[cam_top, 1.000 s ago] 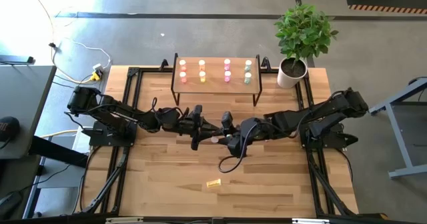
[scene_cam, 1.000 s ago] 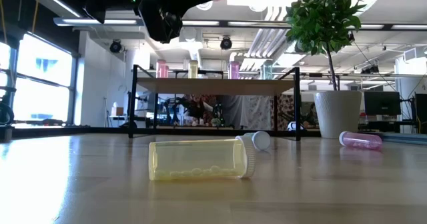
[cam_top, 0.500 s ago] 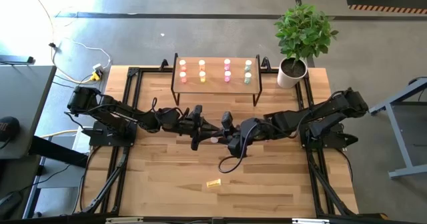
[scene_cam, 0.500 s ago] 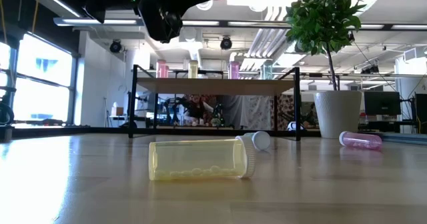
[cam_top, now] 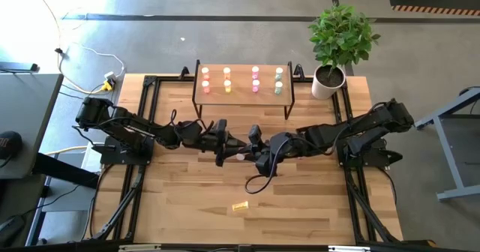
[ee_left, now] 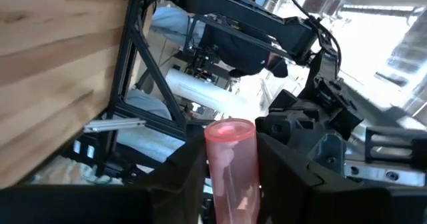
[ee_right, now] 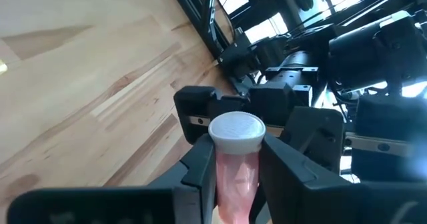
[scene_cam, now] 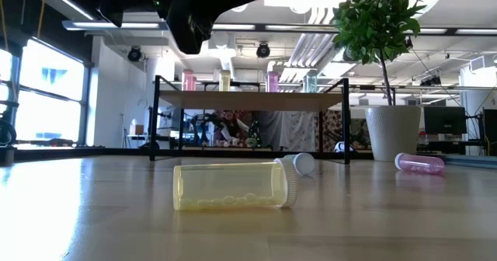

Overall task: Pick and place medicine bottles onto shelf by color
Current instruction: Put the pink pill bottle on the shelf aligned with the other pink pill bottles

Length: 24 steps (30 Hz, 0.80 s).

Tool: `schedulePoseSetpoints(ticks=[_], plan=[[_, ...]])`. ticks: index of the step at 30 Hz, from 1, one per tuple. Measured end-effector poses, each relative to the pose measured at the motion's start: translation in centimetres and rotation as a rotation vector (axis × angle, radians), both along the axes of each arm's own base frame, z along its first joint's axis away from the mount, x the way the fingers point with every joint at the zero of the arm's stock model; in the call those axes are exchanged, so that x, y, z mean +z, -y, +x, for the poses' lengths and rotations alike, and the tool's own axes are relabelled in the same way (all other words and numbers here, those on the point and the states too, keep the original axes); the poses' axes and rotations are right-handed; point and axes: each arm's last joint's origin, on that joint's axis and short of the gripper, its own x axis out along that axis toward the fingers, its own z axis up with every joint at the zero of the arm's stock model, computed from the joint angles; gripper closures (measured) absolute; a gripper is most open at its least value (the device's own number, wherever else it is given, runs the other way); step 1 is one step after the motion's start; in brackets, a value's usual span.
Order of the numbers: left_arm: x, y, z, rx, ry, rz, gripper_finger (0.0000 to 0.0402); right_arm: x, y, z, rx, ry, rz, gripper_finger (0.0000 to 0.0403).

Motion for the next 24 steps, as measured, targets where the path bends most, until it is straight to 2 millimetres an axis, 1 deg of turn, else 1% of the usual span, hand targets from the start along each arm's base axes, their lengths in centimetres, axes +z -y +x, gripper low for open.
schedulePoseSetpoints(ticks=[7, 11, 17, 24], plan=[[0.0, -0.1, 0.0, 0.001, -0.003, 0.075, 0.0231, 0.0, 0.0, 0.0, -0.004, 0.001, 0.009, 0.0319], [-0.1, -0.7, 0.0, 0.007, -0.007, 0.142, 0.0207, 0.0, 0.0, 0.0, -0.016, 0.001, 0.032, 0.0319], [0.0, -2.2, -0.1, 0.005, -0.001, 0.314, 0.0205, 0.0, -0.1, 0.0, -0.044, 0.000, 0.094, 0.0319], [0.0, -4.0, -0.3, 0.030, -0.009, 0.518, 0.0206, 0.3, -0.7, -0.2, -0.066, 0.026, 0.174, 0.0319]])
